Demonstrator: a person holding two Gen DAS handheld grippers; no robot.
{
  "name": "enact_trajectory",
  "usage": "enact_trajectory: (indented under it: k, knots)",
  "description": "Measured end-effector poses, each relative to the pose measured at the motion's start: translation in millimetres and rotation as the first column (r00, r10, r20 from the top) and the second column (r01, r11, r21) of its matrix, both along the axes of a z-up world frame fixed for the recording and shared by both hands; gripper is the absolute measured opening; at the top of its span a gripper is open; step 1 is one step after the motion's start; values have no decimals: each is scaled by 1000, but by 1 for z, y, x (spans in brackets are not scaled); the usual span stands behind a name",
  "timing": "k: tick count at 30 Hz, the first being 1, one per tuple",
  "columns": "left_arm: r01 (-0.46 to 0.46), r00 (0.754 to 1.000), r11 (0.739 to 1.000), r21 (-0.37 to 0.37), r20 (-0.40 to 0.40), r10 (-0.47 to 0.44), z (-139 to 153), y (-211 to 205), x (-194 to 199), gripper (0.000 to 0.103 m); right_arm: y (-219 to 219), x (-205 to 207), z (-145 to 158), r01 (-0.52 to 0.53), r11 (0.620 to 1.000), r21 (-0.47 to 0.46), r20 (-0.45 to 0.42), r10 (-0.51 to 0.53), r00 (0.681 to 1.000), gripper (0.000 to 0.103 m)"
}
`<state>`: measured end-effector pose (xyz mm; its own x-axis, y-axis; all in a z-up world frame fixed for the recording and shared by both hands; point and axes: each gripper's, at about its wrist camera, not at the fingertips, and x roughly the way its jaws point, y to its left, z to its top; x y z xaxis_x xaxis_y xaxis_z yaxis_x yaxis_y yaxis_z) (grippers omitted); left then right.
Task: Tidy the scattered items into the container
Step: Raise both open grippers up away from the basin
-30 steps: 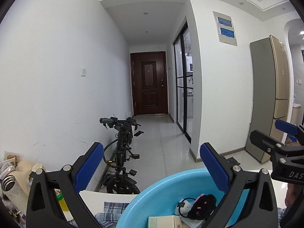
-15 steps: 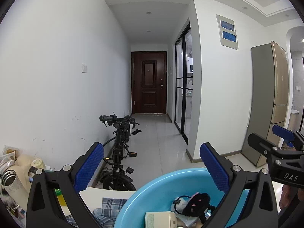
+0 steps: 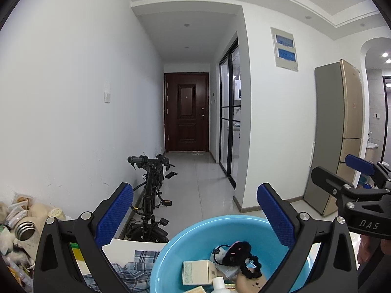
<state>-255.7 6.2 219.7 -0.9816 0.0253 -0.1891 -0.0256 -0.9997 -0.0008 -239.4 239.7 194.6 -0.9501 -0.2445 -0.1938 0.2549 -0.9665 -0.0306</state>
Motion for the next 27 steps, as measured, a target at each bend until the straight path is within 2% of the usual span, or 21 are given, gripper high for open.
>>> enact_trajectory:
  k: [10,21,27]
  knots:
    - [12,999,1000,10,-31,-12,29,2,60,103,2,44,21,1,1000,18,-16,0,1000,102]
    - [29,1000,1000,11,-7,-29,33,6,116,103,10,97,30,15,1000,24,-9,-15,1000,102]
    - [28,1000,999,-21,-9,-28,38,11,149,103,10,129,36,9,1000,19,-28,-8,1000,102]
